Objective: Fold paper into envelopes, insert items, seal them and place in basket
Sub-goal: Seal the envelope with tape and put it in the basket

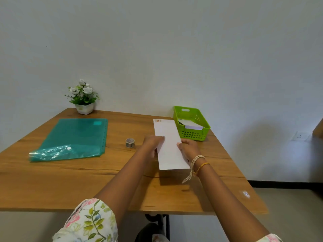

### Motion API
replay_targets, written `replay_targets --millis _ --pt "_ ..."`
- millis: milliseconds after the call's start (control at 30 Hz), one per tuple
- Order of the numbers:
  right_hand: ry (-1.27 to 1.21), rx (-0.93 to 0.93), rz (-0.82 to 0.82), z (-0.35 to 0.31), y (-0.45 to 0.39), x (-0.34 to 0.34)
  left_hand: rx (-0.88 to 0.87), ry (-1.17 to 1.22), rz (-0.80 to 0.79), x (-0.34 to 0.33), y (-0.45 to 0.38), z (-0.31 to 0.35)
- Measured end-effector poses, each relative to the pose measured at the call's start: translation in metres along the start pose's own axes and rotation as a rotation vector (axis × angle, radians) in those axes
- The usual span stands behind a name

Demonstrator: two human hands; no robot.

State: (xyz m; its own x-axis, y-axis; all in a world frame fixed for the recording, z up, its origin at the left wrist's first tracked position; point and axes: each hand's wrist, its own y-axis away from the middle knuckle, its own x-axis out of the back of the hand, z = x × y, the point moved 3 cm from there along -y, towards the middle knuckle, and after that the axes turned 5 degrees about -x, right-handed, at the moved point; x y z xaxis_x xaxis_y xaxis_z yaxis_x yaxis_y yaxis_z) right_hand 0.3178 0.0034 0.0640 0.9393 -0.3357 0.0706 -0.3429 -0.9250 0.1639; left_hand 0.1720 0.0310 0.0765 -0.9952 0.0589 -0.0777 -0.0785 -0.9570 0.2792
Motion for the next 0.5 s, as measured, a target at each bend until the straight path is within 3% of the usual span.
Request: replay_targets --millis 200,400,500 --pt "0.005 0.039 0.149 -0.031 -0.030 0.032 0.024 -0.161 -0.242 -0.028 0.007 0.012" --pt "0.041 0.003 0.241 -0.065 -0.068 0.055 0.217 -0.197 -0.463 -0.054 -0.006 0.029" --pt "0.194 -0.071 0.248 -0.077 -0.091 0.061 0.214 -0.108 -0.459 -0.069 -0.024 0.037"
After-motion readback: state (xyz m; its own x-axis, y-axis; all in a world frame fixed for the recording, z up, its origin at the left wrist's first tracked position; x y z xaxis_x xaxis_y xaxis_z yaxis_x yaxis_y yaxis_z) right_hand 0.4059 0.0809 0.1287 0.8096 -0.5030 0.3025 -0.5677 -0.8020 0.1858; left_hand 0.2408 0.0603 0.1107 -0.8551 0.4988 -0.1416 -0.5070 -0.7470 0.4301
